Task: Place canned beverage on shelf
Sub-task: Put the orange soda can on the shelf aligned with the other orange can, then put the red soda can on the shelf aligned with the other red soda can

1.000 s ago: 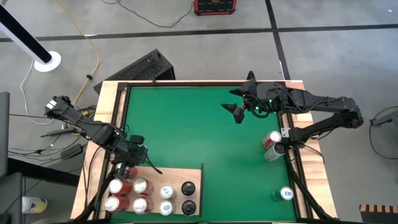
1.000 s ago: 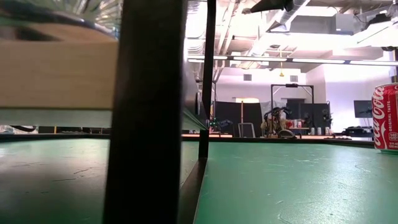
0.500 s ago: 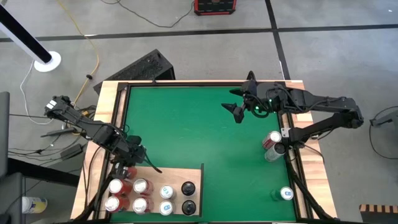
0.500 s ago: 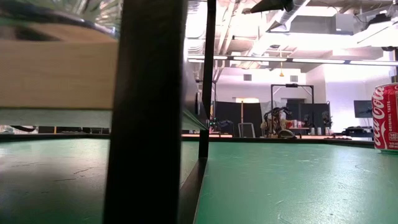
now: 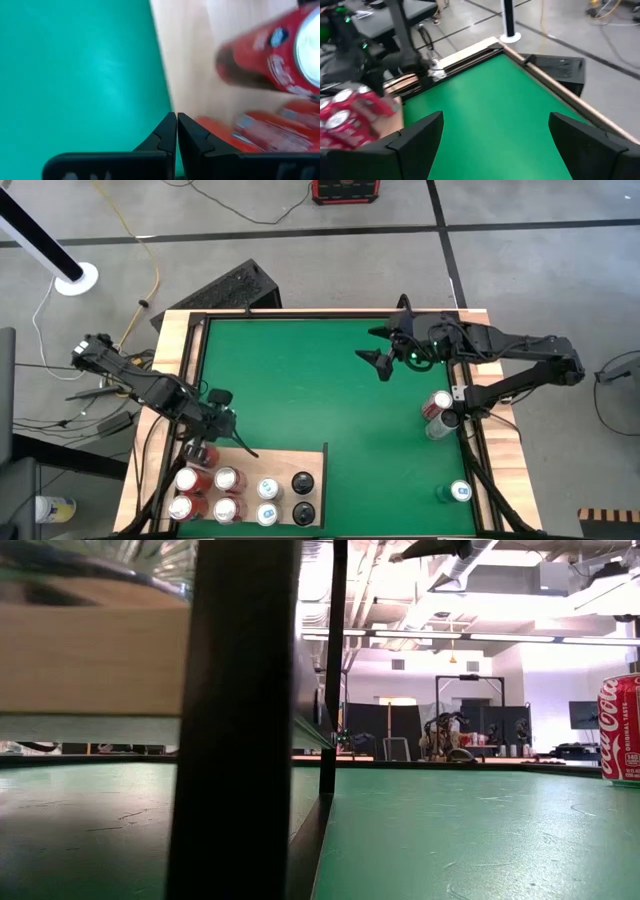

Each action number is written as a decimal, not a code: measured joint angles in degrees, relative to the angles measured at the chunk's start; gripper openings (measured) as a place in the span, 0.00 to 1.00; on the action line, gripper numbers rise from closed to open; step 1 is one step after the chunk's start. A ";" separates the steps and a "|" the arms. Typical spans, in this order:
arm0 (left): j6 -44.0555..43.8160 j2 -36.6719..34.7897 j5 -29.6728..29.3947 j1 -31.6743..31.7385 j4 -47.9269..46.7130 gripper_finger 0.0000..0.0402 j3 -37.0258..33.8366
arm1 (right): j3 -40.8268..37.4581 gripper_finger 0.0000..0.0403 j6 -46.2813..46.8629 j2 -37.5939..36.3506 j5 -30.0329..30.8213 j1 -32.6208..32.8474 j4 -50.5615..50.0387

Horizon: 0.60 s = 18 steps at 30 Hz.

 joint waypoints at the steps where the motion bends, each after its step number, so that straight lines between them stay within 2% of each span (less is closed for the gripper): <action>1: 1.33 -0.14 -2.03 0.00 0.00 0.00 0.87 | 0.02 0.95 0.61 0.00 -0.14 0.42 -0.24; 4: 5.03 -0.96 -7.97 0.07 0.04 0.00 3.02 | 0.80 0.95 5.48 0.01 -2.34 1.46 -5.18; 9: 6.28 -5.39 -14.88 0.32 -0.04 0.00 3.84 | 5.76 0.95 18.67 -0.02 -6.73 3.14 -26.37; 18: 9.80 -19.29 -23.61 3.55 3.47 0.00 3.84 | 11.87 0.95 37.11 -0.04 -7.55 5.19 -55.13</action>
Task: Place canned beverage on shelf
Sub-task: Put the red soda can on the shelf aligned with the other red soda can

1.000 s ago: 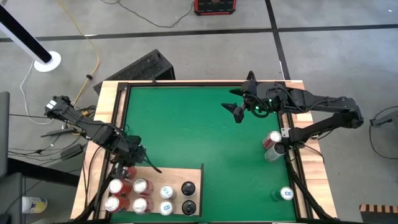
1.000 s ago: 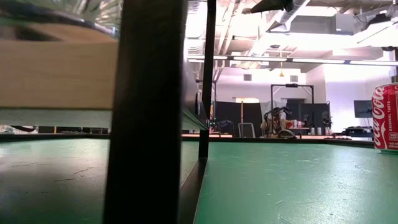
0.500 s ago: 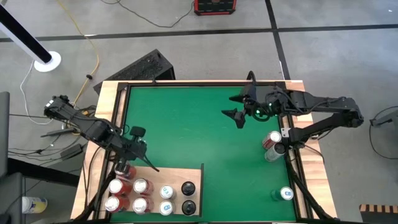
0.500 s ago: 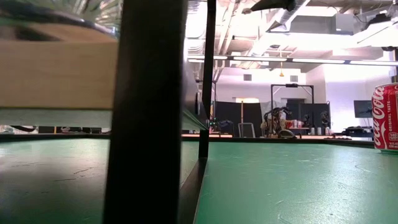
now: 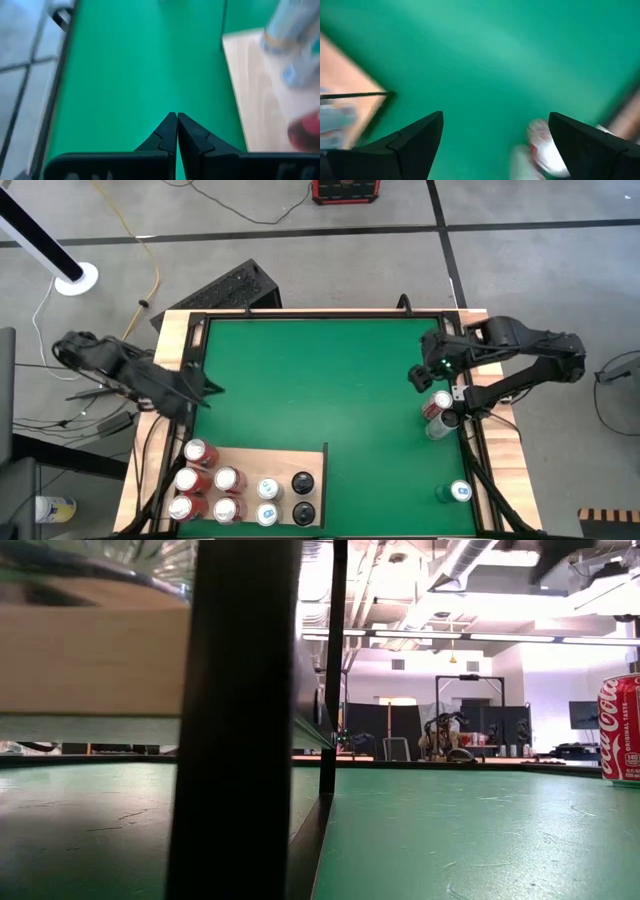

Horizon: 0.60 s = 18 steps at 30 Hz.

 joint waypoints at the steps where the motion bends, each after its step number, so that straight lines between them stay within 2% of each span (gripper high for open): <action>1: 0.61 -1.45 -0.53 0.31 1.37 0.00 0.00 | 0.00 0.95 1.35 0.02 0.02 -0.02 -2.66; 9: 2.01 -9.35 -0.81 1.28 6.76 0.00 0.02 | -6.04 0.95 6.75 0.51 -0.17 -1.57 -4.04; 18: 0.65 -9.19 -0.15 1.28 6.25 0.00 0.02 | -16.54 0.95 22.92 1.10 -6.14 -2.47 -4.04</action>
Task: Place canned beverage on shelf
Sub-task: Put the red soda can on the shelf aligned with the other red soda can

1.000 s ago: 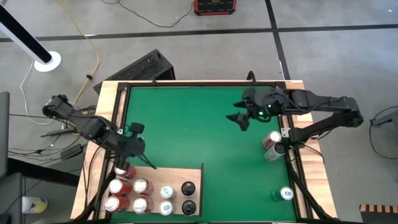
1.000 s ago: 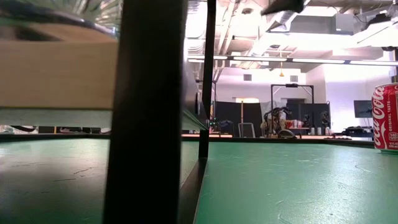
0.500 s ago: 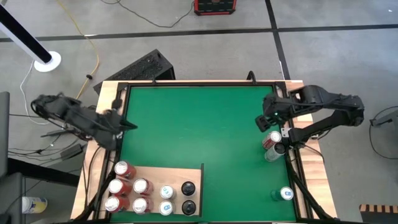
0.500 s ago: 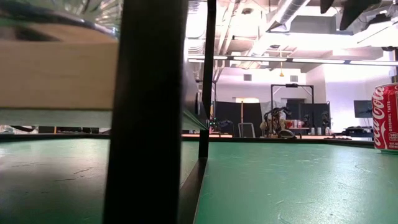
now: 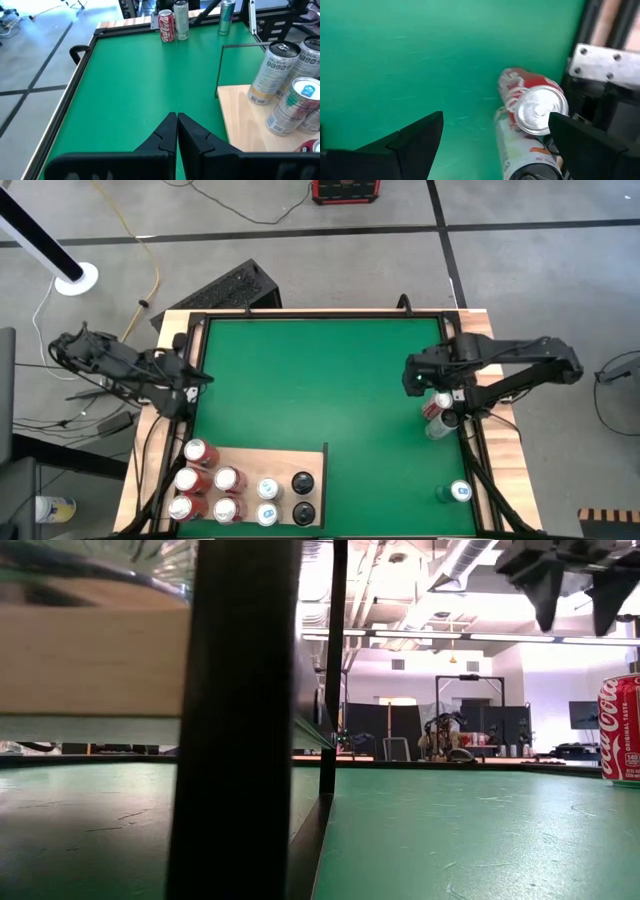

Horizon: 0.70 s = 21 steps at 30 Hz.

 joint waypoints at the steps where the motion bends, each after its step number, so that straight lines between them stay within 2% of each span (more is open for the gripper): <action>1: 0.03 0.25 0.25 -0.02 -0.02 0.00 0.00 | -0.88 0.95 1.45 -0.11 -0.03 0.41 -0.13; 10: -0.14 1.82 1.44 -0.02 -0.36 0.00 0.00 | -9.55 0.95 8.94 -3.00 -1.14 2.68 0.02; 21: 0.25 1.88 2.99 -0.02 -0.33 0.00 -0.02 | -17.03 0.95 10.84 -9.46 -0.38 3.31 0.70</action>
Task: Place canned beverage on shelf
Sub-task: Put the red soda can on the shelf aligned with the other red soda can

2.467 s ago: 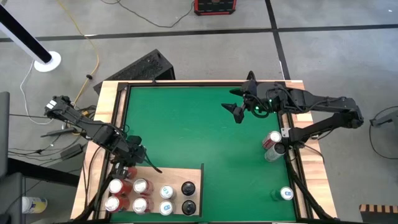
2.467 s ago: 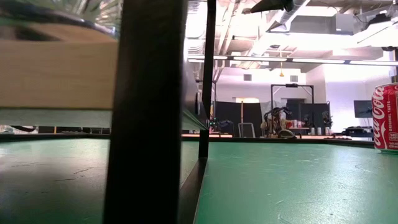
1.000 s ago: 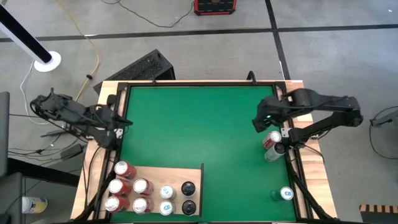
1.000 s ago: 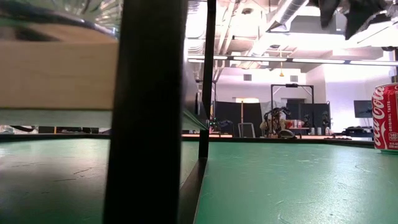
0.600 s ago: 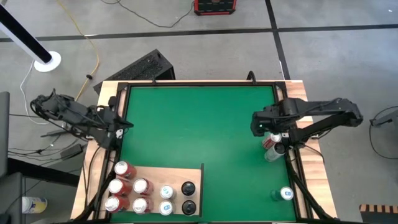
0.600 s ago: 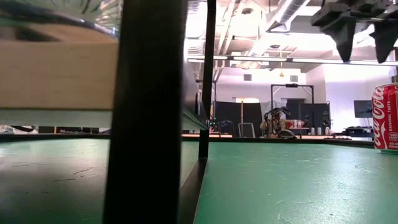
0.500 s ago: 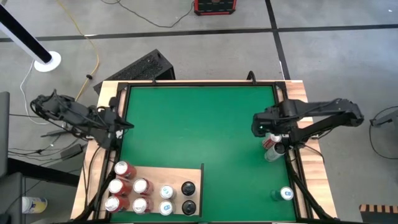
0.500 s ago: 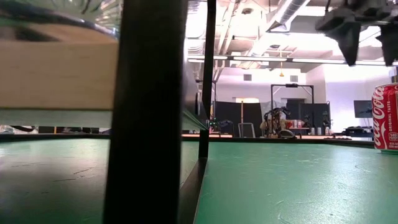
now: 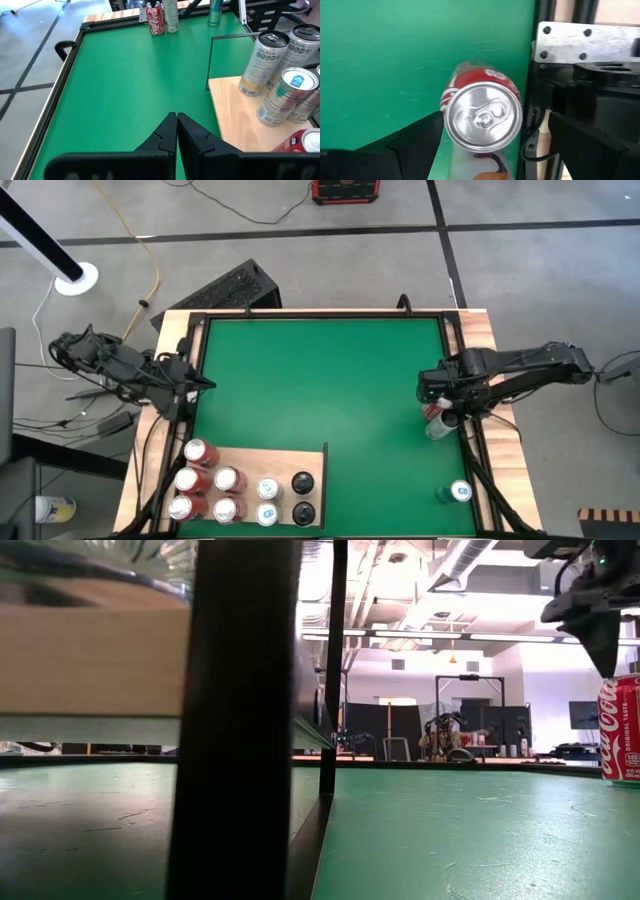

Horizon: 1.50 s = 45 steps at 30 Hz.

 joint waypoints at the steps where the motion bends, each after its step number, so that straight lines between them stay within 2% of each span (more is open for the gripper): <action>1: 0.29 -0.01 -0.01 0.00 0.01 0.00 0.00 | -0.42 0.95 -0.05 -0.38 0.04 0.00 0.83; 11: 0.12 -0.02 -0.05 0.00 0.07 0.00 -0.01 | -7.94 0.95 -0.60 -1.03 -0.69 -0.02 9.53; 17: -0.31 -0.02 -0.07 0.00 0.12 0.00 -0.01 | -8.96 0.95 -0.60 -1.04 0.39 -0.04 12.42; 23: -0.90 -0.02 -0.09 0.00 0.14 0.00 -0.01 | -8.96 0.81 -1.36 -1.15 -1.14 -0.03 13.26; 28: -0.96 -0.02 -0.09 0.00 0.12 0.00 -0.01 | -7.69 0.81 -2.33 -1.10 -1.81 -0.43 14.03; 33: -0.17 -0.01 -0.11 0.00 0.12 0.00 -0.01 | -2.82 0.81 -6.74 -0.55 0.65 -3.41 16.06; 37: -0.15 -0.02 -0.09 0.00 0.12 0.00 -0.01 | 3.70 0.81 -13.81 3.50 2.72 -7.26 18.94; 40: -0.42 -0.02 -0.06 0.00 0.12 0.00 -0.01 | 10.53 0.81 -20.64 9.71 2.73 -9.95 19.82; 45: -0.85 -0.02 0.02 0.00 0.09 0.00 -0.01 | 25.76 0.81 -32.50 24.08 2.73 -12.79 19.87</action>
